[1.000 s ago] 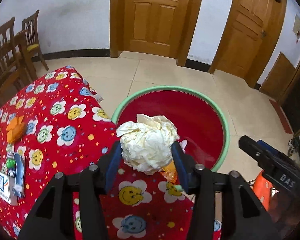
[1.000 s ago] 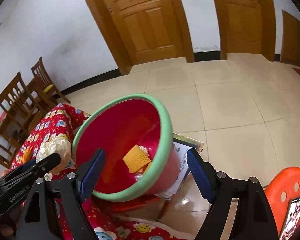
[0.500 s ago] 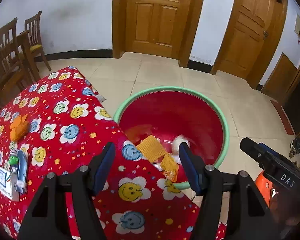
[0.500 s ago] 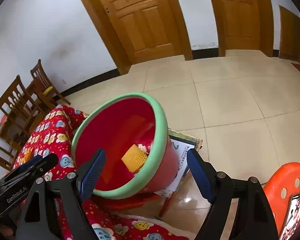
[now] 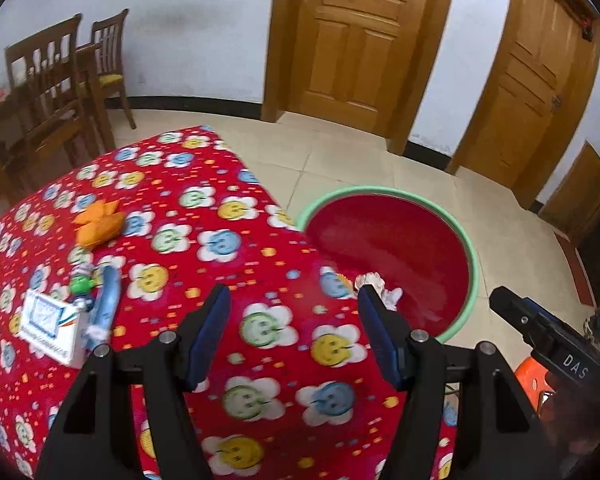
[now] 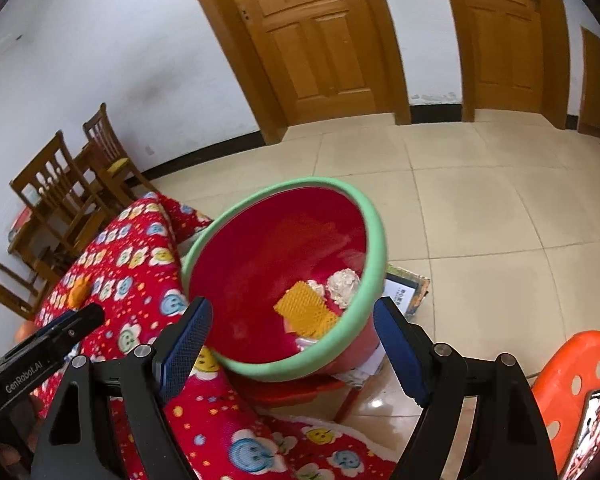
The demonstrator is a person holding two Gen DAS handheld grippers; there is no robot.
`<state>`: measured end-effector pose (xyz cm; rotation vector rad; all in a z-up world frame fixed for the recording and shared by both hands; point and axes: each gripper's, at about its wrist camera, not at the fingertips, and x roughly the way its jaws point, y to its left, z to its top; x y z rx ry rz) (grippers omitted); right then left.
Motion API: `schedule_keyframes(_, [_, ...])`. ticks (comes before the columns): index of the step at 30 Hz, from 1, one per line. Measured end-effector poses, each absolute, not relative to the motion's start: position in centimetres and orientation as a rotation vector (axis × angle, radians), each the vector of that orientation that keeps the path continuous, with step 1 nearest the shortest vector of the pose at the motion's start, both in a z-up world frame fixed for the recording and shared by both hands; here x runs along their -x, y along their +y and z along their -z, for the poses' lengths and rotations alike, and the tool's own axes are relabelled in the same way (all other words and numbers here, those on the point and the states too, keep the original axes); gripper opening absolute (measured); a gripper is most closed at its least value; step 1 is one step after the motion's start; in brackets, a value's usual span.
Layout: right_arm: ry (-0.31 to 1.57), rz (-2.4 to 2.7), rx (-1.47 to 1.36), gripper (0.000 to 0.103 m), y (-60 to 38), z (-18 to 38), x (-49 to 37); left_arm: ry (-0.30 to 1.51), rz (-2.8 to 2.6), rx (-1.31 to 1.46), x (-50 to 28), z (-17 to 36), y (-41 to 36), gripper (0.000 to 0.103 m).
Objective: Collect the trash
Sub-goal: 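Grasp the white-and-blue medicine box with the left gripper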
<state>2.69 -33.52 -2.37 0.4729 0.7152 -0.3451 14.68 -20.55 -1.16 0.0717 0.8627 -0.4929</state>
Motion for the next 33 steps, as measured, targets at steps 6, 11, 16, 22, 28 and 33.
schedule_keyframes(6, [0.727, 0.308, -0.449, 0.084, -31.5, 2.2, -3.6, 0.846, 0.417, -0.041, -15.1, 0.6, -16.7, 0.066])
schedule_keyframes(11, [0.741, 0.266, -0.424, 0.084, -29.5, 2.1, -4.7, 0.845, 0.342, 0.005, -15.8, 0.6, -13.1, 0.066])
schedule_keyframes(16, [0.749, 0.235, -0.403, 0.084, -28.0, 2.0, -5.6, 0.883, 0.264, 0.069, -17.1, 1.1, -9.6, 0.066])
schedule_keyframes(22, [0.763, 0.211, -0.393, 0.084, -27.0, 2.3, -6.3, 0.919, 0.166, 0.144, -17.9, 2.0, -6.2, 0.066])
schedule_keyframes(28, [0.766, 0.199, -0.384, 0.084, -26.4, 2.4, -6.5, 0.959, 0.079, 0.220, -18.8, 3.3, -3.7, 0.066])
schedule_keyframes(33, [0.776, 0.196, -0.384, 0.084, -26.4, 2.6, -6.9, 0.973, 0.030, 0.260, -20.0, 4.3, -2.7, 0.066])
